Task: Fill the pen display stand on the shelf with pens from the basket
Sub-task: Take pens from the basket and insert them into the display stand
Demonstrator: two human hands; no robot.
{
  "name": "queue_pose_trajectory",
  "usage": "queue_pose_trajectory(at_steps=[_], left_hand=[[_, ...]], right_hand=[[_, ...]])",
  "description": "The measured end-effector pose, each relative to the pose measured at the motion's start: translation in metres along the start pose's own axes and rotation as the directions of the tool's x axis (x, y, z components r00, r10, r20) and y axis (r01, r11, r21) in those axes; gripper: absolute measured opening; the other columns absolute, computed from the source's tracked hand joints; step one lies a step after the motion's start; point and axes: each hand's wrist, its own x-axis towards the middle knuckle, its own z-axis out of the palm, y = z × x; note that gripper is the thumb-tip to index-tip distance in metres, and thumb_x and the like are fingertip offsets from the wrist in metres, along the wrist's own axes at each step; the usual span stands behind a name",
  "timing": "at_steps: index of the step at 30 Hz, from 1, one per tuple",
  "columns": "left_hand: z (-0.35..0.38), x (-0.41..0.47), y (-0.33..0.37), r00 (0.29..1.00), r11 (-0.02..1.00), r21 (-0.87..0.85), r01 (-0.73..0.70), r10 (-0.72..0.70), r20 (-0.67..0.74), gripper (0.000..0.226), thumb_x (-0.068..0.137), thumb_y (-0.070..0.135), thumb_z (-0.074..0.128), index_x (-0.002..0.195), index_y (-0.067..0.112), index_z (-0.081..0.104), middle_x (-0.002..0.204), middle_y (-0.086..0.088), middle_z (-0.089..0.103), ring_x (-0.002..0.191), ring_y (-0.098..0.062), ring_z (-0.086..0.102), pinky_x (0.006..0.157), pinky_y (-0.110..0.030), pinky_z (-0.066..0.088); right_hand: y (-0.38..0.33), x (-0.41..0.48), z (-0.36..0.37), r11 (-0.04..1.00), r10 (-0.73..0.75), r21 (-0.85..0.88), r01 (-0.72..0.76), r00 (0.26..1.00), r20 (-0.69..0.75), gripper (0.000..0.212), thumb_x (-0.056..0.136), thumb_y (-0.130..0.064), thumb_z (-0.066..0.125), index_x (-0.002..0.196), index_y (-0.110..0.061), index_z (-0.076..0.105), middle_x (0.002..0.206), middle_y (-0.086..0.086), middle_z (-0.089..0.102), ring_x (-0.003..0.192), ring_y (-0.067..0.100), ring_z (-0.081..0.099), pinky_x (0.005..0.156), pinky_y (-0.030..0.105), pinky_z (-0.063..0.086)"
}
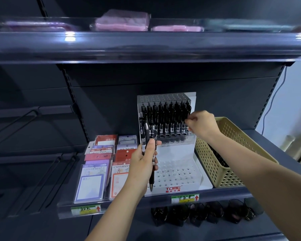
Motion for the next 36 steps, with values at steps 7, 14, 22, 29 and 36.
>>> queue_pose_trajectory(at_steps=[7, 14, 22, 29, 36], left_hand=[[0.000, 0.000, 0.001, 1.000, 0.999, 0.031, -0.016, 0.016, -0.005, 0.030, 0.092, 0.045, 0.046, 0.093, 0.024, 0.068, 0.065, -0.001, 0.042, 0.055, -0.011, 0.041, 0.045, -0.014, 0.038], [0.008, -0.001, -0.003, 1.000, 1.000, 0.009, -0.029, 0.029, -0.003, 0.031, 0.091, 0.039, 0.050, 0.091, 0.010, 0.062, 0.065, 0.002, 0.053, 0.048, -0.006, 0.045, 0.042, -0.016, 0.038], [0.010, 0.000, -0.005, 0.993, 0.985, 0.134, -0.109, 0.114, -0.034, 0.028, 0.093, 0.040, 0.047, 0.083, 0.016, 0.057, 0.067, 0.000, 0.057, 0.051, -0.005, 0.049, 0.045, -0.017, 0.042], [0.022, 0.002, -0.009, 0.996, 0.985, 0.150, -0.089, 0.088, 0.014, 0.028, 0.094, 0.040, 0.046, 0.083, 0.016, 0.058, 0.069, 0.002, 0.058, 0.057, -0.006, 0.056, 0.054, -0.023, 0.049], [0.019, 0.013, -0.005, 0.996, 0.984, 0.157, -0.081, 0.087, -0.027, 0.031, 0.094, 0.044, 0.042, 0.098, 0.021, 0.063, 0.065, 0.003, 0.053, 0.069, -0.013, 0.067, 0.060, -0.030, 0.050]], right_hand=[[0.000, -0.021, -0.002, 0.988, 0.028, 0.153, -0.022, 0.999, -0.035, 0.010, 0.089, -0.018, 0.060, 0.093, -0.010, 0.067, 0.078, 0.006, 0.070, 0.072, 0.021, 0.066, 0.069, 0.030, 0.053], [-0.039, -0.069, -0.001, 0.885, -0.093, 0.452, -0.109, 0.912, 0.401, 0.013, 0.093, -0.016, 0.056, 0.088, -0.024, 0.064, 0.087, -0.004, 0.068, 0.078, 0.008, 0.065, 0.067, 0.019, 0.056], [-0.041, -0.085, 0.007, 0.820, -0.071, 0.543, -0.178, 0.911, 0.405, 0.008, 0.087, -0.022, 0.066, 0.083, -0.015, 0.067, 0.082, 0.000, 0.067, 0.079, 0.009, 0.063, 0.067, 0.017, 0.052], [-0.035, -0.085, 0.002, 0.857, -0.008, 0.493, -0.151, 0.953, 0.304, 0.015, 0.089, -0.014, 0.059, 0.077, -0.009, 0.067, 0.073, 0.003, 0.060, 0.073, 0.013, 0.055, 0.071, 0.027, 0.049], [-0.024, -0.041, -0.046, 0.866, 0.105, 0.493, -0.082, 0.994, -0.019, 0.006, 0.088, -0.015, 0.062, 0.088, -0.013, 0.068, 0.076, 0.004, 0.068, 0.064, 0.010, 0.063, 0.069, 0.023, 0.055]])
